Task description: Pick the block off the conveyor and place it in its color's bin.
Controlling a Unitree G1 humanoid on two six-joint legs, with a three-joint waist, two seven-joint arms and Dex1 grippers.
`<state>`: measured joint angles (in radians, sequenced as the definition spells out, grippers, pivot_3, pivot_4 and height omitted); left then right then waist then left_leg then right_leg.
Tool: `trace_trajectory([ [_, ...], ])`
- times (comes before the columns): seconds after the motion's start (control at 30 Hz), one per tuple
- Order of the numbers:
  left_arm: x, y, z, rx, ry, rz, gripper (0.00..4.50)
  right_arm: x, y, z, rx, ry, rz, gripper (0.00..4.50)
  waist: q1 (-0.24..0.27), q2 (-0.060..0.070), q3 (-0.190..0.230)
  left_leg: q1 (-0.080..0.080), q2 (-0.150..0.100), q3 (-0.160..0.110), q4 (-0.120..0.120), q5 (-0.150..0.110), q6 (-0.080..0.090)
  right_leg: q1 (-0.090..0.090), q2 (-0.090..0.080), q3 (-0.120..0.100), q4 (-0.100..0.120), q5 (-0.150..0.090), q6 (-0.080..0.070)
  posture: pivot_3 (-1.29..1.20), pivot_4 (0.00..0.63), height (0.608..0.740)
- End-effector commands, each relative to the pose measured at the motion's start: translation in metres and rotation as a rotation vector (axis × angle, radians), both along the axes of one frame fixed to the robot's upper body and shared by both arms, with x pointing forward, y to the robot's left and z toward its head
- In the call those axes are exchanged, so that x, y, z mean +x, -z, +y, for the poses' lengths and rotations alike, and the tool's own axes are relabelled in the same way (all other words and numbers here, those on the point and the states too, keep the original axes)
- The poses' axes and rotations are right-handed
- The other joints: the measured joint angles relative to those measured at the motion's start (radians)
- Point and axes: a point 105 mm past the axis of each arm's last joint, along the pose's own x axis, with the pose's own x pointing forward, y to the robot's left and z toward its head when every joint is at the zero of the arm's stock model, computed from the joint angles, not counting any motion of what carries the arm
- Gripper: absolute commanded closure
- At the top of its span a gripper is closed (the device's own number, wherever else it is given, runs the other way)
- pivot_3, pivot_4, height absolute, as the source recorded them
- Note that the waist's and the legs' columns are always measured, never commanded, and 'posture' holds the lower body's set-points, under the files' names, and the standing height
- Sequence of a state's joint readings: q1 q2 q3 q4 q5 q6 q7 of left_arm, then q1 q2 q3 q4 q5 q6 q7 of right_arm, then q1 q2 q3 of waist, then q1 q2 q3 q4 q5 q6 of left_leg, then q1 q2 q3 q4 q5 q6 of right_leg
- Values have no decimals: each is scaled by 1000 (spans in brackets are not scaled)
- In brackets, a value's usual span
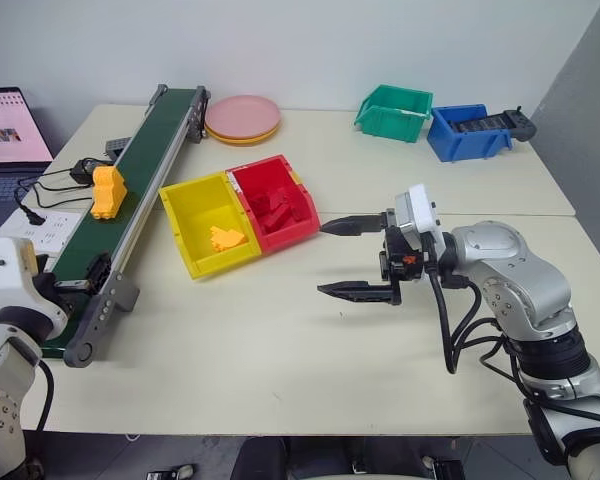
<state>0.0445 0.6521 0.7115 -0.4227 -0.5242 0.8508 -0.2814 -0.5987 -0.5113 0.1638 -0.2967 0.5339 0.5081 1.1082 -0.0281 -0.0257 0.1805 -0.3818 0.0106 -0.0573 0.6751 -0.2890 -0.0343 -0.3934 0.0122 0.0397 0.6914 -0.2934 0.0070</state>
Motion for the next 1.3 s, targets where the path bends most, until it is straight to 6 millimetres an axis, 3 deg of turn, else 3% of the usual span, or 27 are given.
trace_trajectory([
  [0.03, -1, -9, 12, 1, -7, 12, 31, -6, -11, 1, 8, -23, -54, 0, 0, 0, 0, 0, 0, 0, 0, 0, 0, 0, 0, 0, 0, 0, 0, 0, 150, 740],
  [0.23, 0, -10, 25, -7, -29, 27, 31, -7, -9, 2, -6, -25, -54, 0, 0, 0, 0, 0, 0, 0, 0, 0, 0, 0, 0, 0, -1, 0, 0, 0, 150, 740],
  [0.7, 4, -3, 28, -38, -37, 49, 31, -13, -10, 3, -20, -49, -49, 0, 0, 0, 0, 0, 0, 0, -8, 0, 0, -1, -2, 0, -5, 0, 0, 0, 150, 740],
  [1.13, -16, 6, 21, -29, -109, 63, 2652, -15, -12, 4, -25, -52, -41, 0, 0, 0, 0, -1, -1, 1, -12, 0, 0, -2, -4, -1, -10, 0, 0, 0, 150, 740],
  [1.2, -17, 0, 15, -3, -94, 49, 2995, -14, -13, 4, -25, -55, -40, 0, 1, 0, 0, -1, -1, 1, -12, 0, 0, -2, -4, -2, -10, 0, 0, 0, 150, 740],
  [1.3, -7, -26, -2, 51, -35, -21, 2970, -10, -15, 2, -22, -52, -41, 0, 4, 0, 0, -1, -1, 1, -12, 0, 0, -2, -4, -2, -10, 1, 0, 0, 150, 740],
])
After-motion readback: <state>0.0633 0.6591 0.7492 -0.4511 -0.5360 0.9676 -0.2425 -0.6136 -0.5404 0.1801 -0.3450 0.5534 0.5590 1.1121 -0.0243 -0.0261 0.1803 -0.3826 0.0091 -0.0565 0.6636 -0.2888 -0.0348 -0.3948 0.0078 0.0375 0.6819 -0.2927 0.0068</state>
